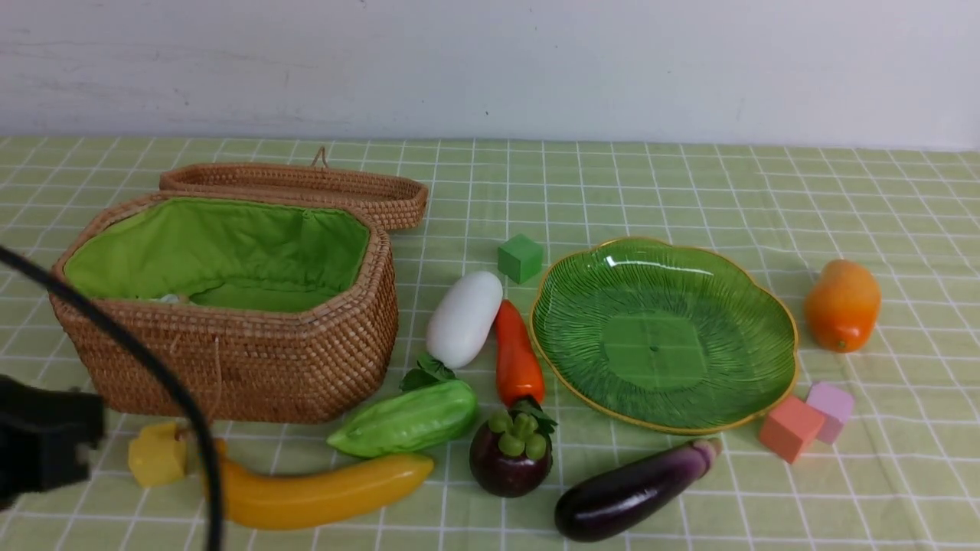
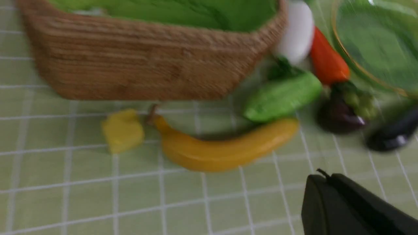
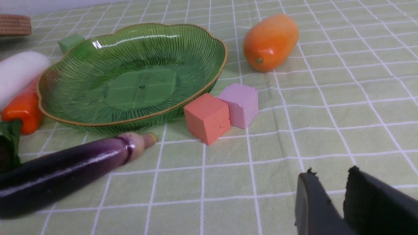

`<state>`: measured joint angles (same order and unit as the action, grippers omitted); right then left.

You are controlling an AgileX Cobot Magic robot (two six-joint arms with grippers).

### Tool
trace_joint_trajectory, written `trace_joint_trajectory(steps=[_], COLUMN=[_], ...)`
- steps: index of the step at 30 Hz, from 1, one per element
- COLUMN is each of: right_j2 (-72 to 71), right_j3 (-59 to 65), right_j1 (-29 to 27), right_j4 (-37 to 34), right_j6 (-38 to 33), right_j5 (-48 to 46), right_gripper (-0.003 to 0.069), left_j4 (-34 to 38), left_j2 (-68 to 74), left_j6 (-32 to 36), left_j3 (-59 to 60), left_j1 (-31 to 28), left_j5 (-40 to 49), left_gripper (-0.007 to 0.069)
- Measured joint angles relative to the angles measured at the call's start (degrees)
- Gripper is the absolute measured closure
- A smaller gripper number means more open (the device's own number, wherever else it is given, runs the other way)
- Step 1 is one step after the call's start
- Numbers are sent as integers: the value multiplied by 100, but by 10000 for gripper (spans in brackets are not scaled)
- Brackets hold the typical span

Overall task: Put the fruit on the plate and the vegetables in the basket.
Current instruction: Use the left arm to grab a banana and put it into the right plate

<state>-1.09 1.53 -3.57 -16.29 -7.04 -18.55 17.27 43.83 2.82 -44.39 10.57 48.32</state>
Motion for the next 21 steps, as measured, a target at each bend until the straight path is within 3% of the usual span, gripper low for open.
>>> trace_joint_trajectory(steps=[4, 5, 8, 11, 15, 17, 21], right_j2=[0, 0, 0, 5, 361, 917, 1979], right_j3=[0, 0, 0, -88, -945, -1871, -3615], right_j1=[0, 0, 0, 5, 114, 145, 145], right_j4=[-868, -1399, -2377, -2671, -2697, -2452, -1652], right_j6=[248, 402, 576, 570, 296, -84, -442], right_j5=[387, 576, 994, 826, -413, -1473, -3372], right_gripper=[488, 487, 484, 496, 557, 606, 635], left_j4=[452, 501, 458, 440, 487, 469, 294], left_j2=[710, 993, 1457, 1638, 1691, 1691, 1691], left_j6=[938, 1153, 1408, 1437, 1529, 1631, 1687], left_j3=[-393, -481, -531, -531, -541, -541, -541], left_j1=[540, 759, 1117, 1225, 1240, 1259, 1259], left_j5=[589, 688, 642, 512, 360, 379, 518], left_gripper=[638, 638, 638, 638, 638, 638, 638])
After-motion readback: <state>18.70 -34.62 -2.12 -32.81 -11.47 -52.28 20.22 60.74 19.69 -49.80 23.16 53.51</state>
